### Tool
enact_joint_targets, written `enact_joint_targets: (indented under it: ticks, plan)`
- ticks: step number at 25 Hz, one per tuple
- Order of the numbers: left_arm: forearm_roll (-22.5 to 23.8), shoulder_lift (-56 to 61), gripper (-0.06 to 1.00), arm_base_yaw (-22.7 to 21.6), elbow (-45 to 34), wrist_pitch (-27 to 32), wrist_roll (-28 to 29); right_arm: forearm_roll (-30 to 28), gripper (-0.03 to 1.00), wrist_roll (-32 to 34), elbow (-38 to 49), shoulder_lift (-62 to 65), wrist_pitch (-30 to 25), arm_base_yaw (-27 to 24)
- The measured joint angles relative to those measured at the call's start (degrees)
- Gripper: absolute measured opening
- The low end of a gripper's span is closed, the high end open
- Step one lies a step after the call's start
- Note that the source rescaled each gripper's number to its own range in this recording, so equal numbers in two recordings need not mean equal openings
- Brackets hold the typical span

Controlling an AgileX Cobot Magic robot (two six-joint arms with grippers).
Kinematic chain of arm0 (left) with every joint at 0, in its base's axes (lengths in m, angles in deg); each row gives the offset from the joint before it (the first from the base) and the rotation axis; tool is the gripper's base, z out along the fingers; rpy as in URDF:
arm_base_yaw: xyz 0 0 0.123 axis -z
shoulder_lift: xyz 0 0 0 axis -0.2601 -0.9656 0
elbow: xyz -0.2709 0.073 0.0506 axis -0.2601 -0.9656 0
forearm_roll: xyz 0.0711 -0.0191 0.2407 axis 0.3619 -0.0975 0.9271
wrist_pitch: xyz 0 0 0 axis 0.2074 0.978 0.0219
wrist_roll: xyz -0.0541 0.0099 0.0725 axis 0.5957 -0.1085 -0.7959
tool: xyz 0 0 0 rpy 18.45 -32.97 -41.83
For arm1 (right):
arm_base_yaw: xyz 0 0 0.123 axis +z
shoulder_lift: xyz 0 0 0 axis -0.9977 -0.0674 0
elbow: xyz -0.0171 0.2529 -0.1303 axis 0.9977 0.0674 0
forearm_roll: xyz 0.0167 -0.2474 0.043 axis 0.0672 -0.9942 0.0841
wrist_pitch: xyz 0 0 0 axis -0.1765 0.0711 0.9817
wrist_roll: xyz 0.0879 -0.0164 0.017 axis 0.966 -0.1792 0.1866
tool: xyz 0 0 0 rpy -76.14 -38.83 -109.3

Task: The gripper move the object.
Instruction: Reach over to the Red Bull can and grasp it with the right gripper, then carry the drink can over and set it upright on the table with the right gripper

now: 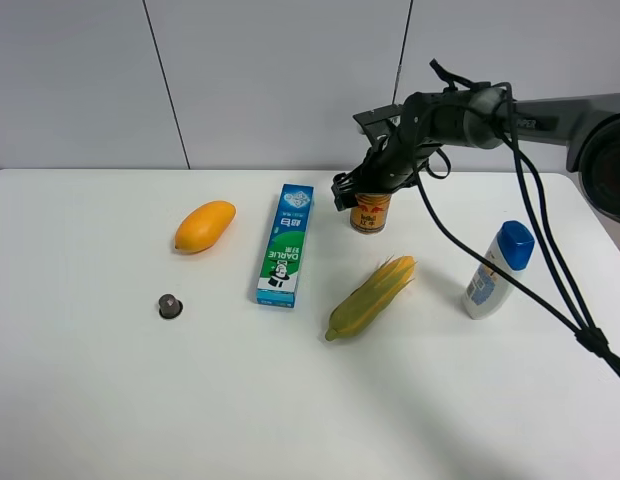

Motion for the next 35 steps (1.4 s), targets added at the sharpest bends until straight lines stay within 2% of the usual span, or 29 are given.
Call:
enact_joint_targets:
  ticks: [9, 18, 19, 21, 23, 24, 25, 29, 35]
  plan:
    - [0.0, 0.0, 1.0, 0.0, 0.0, 0.0, 0.0, 0.0, 0.91, 0.0, 0.0, -1.6, 1.9, 0.0]
    - [0.0, 0.0, 1.0, 0.0, 0.0, 0.0, 0.0, 0.0, 0.86, 0.0, 0.0, -2.0, 1.9, 0.0]
    - [0.0, 0.0, 1.0, 0.0, 0.0, 0.0, 0.0, 0.0, 0.83, 0.0, 0.0, -2.0, 1.9, 0.0]
    - [0.0, 0.0, 1.0, 0.0, 0.0, 0.0, 0.0, 0.0, 0.65, 0.0, 0.0, -2.0, 1.9, 0.0]
    - [0.0, 0.0, 1.0, 0.0, 0.0, 0.0, 0.0, 0.0, 0.32, 0.0, 0.0, -2.0, 1.8, 0.0]
    - [0.0, 0.0, 1.0, 0.0, 0.0, 0.0, 0.0, 0.0, 0.09, 0.0, 0.0, -2.0, 1.7, 0.0]
    - [0.0, 0.0, 1.0, 0.0, 0.0, 0.0, 0.0, 0.0, 0.0, 0.0, 0.0, -2.0, 1.7, 0.0]
    - [0.0, 0.0, 1.0, 0.0, 0.0, 0.0, 0.0, -0.6, 0.01, 0.0, -0.1, -2.0, 1.4, 0.1]
    - [0.0, 0.0, 1.0, 0.0, 0.0, 0.0, 0.0, -1.3, 0.01, 0.5, -0.1, -0.9, -2.0, 0.1]
